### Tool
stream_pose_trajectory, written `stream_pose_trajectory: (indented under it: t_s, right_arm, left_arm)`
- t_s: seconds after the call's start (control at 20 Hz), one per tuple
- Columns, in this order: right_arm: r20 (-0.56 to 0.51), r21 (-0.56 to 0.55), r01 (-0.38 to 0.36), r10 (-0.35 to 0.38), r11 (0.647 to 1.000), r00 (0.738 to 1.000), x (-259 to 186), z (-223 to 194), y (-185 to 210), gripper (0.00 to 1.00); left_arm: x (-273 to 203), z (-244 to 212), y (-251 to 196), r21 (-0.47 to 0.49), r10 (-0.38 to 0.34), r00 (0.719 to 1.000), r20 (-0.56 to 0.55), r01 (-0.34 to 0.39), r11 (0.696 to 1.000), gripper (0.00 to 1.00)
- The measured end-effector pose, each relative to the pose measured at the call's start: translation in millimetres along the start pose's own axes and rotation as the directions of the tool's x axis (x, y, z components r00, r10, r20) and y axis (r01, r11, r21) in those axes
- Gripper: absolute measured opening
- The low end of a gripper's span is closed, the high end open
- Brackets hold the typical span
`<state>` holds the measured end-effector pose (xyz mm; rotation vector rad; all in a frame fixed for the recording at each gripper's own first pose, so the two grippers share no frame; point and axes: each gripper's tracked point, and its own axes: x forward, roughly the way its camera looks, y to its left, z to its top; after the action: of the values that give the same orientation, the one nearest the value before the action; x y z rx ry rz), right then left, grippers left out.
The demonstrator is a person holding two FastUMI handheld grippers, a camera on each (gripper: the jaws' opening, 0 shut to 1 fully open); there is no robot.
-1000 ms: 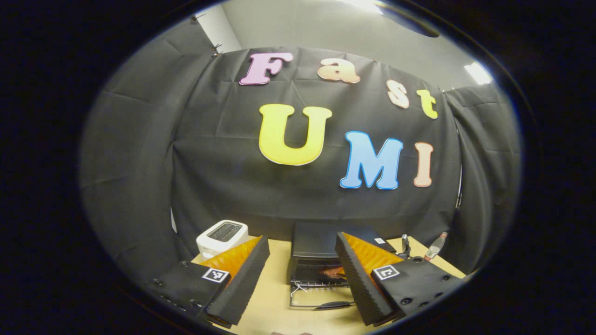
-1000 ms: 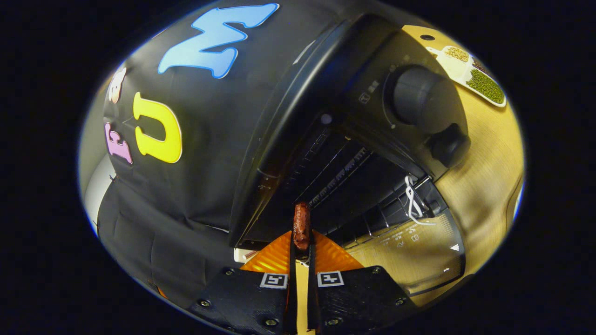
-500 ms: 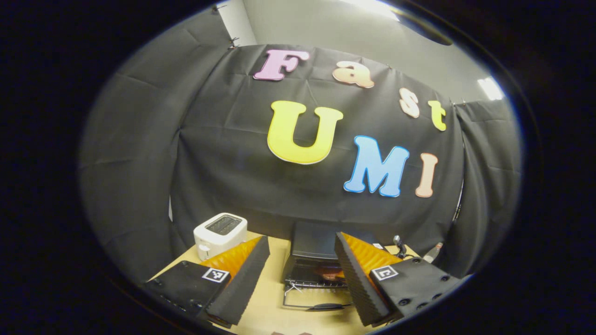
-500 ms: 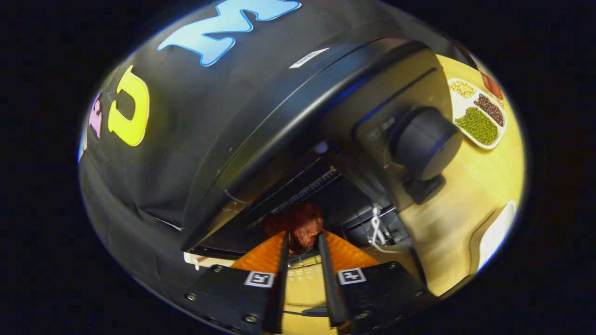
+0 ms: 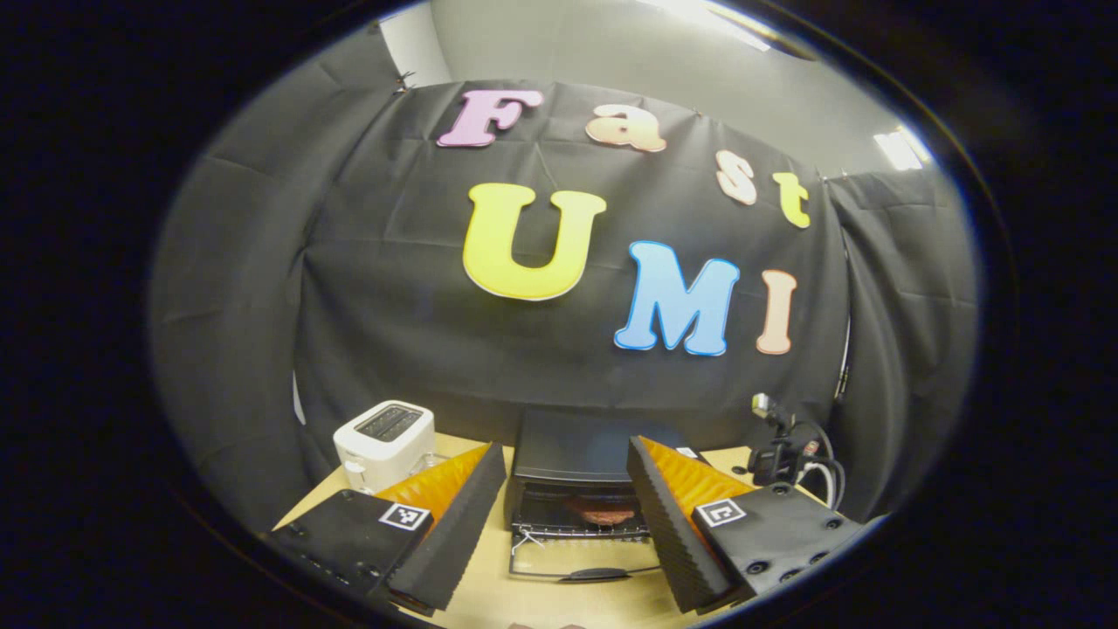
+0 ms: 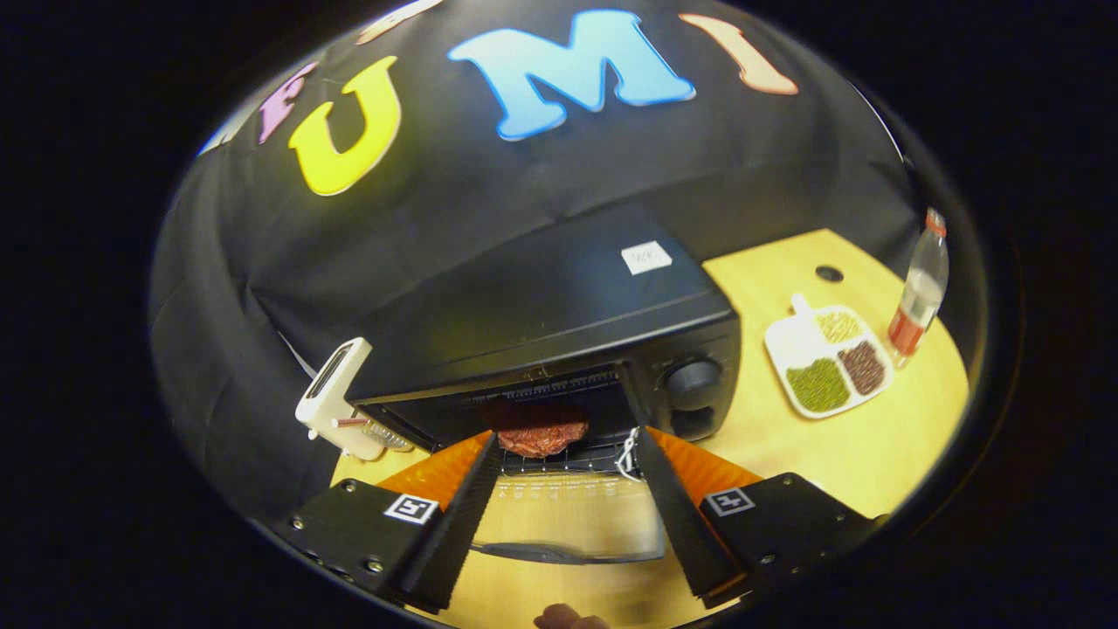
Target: Open the electric oven with the left hand, put the food in, and close the electric oven.
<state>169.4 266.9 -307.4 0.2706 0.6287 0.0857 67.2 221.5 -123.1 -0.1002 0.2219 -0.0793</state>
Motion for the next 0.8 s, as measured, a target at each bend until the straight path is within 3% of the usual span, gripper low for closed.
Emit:
stream_pose_trajectory:
  t_s: [0.15, 0.35, 0.4, 0.6, 0.7, 0.8]
  right_arm:
    - [0.184, -0.094, 0.026, -0.008, 0.995, 0.983, -58, 54, -11, 0.96]
    - [0.444, -0.192, 0.128, -0.030, 0.973, 0.896, -151, 136, -30, 0.96]
    - [0.474, -0.193, 0.133, -0.026, 0.972, 0.880, -165, 148, -30, 1.00]
    - [0.574, -0.193, 0.149, -0.012, 0.970, 0.819, -227, 179, -31, 0.97]
    - [0.593, -0.186, 0.143, -0.005, 0.972, 0.805, -235, 186, -32, 0.93]
    - [0.586, -0.191, 0.137, 0.001, 0.972, 0.810, -236, 183, -35, 0.96]
  left_arm:
    - [5, 1, -10, 0.012, 0.018, 1.000, 0.019, -0.018, 1.000, 0.98]
    - [14, 25, -32, 0.022, 0.007, 0.995, 0.099, -0.009, 1.000, 0.97]
    - [18, 24, -37, 0.022, 0.001, 0.995, 0.095, -0.003, 1.000, 0.97]
    - [25, 30, -57, -0.001, -0.019, 0.994, 0.112, 0.020, 1.000, 0.97]
    - [31, 19, -68, 0.012, -0.033, 0.996, 0.081, 0.033, 0.999, 0.97]
    - [40, -8, -74, 0.028, -0.038, 0.999, 0.004, 0.038, 0.999, 0.92]
